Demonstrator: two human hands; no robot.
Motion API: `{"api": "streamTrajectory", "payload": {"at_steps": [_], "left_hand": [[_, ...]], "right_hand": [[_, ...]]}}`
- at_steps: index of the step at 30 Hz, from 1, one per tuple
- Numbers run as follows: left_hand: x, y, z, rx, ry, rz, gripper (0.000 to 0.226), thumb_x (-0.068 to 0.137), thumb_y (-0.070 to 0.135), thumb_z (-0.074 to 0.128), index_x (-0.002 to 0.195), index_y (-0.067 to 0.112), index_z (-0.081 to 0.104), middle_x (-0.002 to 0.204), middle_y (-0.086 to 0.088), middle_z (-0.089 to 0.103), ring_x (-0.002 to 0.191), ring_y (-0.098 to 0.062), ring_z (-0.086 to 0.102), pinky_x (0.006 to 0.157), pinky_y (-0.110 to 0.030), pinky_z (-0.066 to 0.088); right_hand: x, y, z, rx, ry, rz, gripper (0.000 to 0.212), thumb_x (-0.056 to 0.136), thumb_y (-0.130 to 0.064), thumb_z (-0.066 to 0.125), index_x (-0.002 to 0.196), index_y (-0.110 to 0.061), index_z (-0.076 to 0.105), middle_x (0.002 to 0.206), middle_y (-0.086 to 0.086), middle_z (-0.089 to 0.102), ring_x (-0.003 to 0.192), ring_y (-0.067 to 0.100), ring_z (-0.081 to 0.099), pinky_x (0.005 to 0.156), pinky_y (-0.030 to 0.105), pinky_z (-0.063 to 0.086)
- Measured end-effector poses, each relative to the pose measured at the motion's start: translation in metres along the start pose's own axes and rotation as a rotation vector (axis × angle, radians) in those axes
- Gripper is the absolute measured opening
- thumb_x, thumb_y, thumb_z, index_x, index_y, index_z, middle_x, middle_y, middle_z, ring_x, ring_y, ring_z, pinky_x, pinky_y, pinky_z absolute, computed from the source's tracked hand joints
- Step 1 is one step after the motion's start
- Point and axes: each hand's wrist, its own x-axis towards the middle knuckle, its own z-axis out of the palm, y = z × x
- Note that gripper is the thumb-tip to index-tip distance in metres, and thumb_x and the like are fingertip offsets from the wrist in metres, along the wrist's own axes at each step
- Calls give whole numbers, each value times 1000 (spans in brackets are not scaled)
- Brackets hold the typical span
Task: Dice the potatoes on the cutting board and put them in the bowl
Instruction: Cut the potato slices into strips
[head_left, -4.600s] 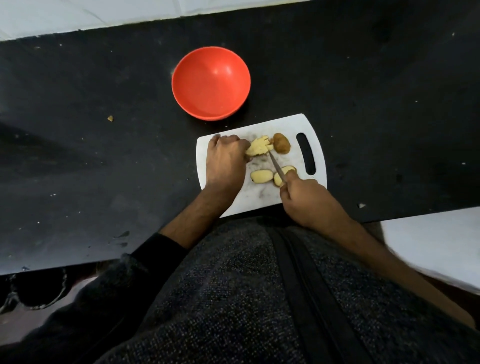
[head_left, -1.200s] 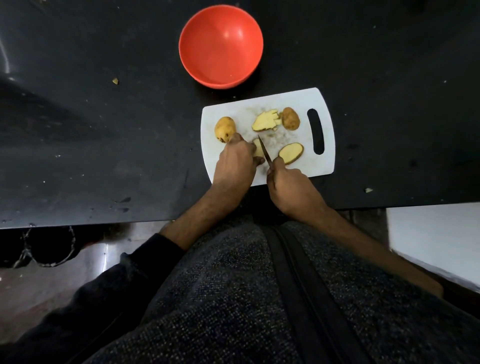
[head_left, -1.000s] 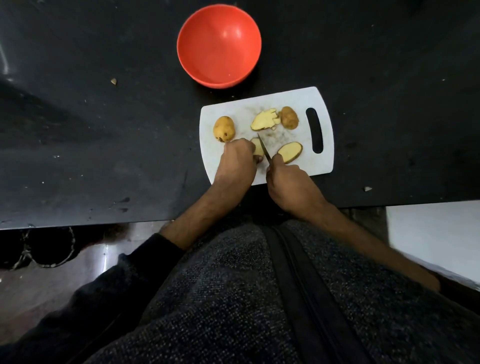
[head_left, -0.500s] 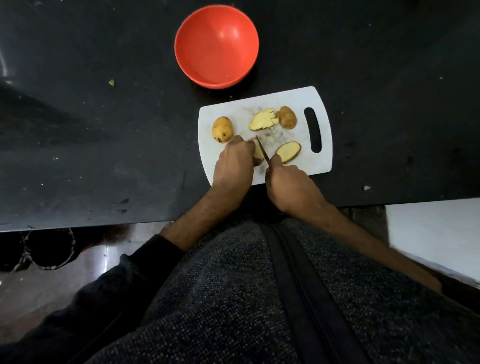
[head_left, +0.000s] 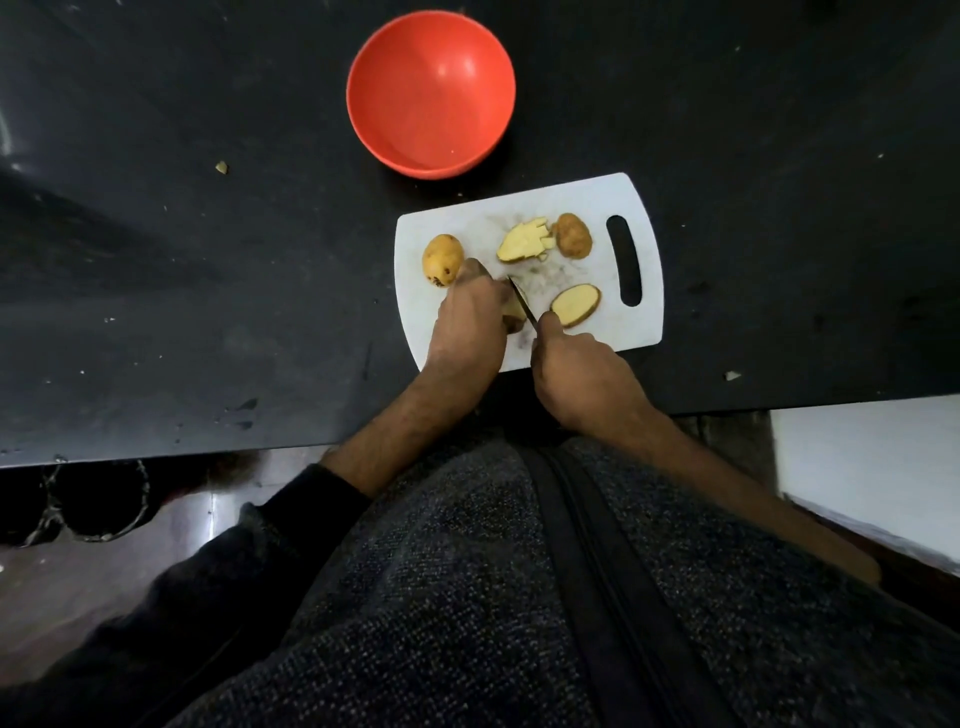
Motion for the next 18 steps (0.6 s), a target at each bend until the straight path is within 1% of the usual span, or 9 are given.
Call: {"api": "streamTrajectory", "payload": {"at_steps": [2,3,5,6,8,10,12,14,18], "left_hand": [[1,1,0,-44,-1,-20,14,93,10,66,104,2,66,92,5,44,61,6,48,53,-3,34],[0,2,-1,-33,-6,-11,13,93,9,65,103,2,67,94,3,44,60,5,47,53,-5,34],[-3,5,-2,14,-9,7,11,91,7,67,101,2,67,104,-2,47,63,-1,45,61,-12,36],[-3,6,-3,48,-11,14,11,90,6,69,100,3,68,108,-7,49,68,-10,50,66,-21,40],[-4,8,-3,93,-21,19,9,85,4,73,93,5,69,113,-12,51,81,-27,58,69,-31,44],[-2,9,-3,112,-22,19,9,83,2,74,90,5,68,113,-14,52,86,-33,61,73,-39,52],[-1,9,-2,126,-14,21,10,81,0,73,89,4,70,111,-15,54,84,-34,62,76,-45,57],[0,10,-1,118,-7,24,11,78,-4,74,86,3,71,108,-14,55,81,-34,63,74,-48,58],[3,9,0,98,3,20,13,76,-7,73,84,3,71,104,-14,56,78,-34,63,71,-47,59]], "right_hand": [[0,0,-2,-4,6,-4,19,100,-19,38,116,-10,40,89,16,61,74,36,57,60,38,35],[-1,1,-2,-6,9,-10,18,100,-19,38,116,-10,40,88,15,61,74,36,57,60,38,34],[-1,1,-2,-15,14,-20,18,100,-19,39,115,-9,40,84,14,58,77,39,60,59,38,33],[-1,1,-1,-17,16,-22,18,100,-19,39,115,-9,40,81,12,55,77,39,61,59,38,33],[-1,1,0,-23,16,-20,18,100,-19,39,115,-9,41,77,8,48,78,39,61,58,38,33],[-1,0,0,-35,13,-13,18,100,-19,39,115,-9,40,81,12,55,78,39,61,58,38,34],[-1,0,-1,-48,13,-11,17,100,-20,38,114,-9,40,87,16,60,78,38,60,58,38,34],[-1,0,-2,-40,3,-5,16,100,-20,39,112,-10,39,86,15,59,74,35,57,59,38,35],[5,0,-3,3,-27,-5,7,98,-19,39,99,-16,33,78,5,46,68,28,45,60,39,36]]}}
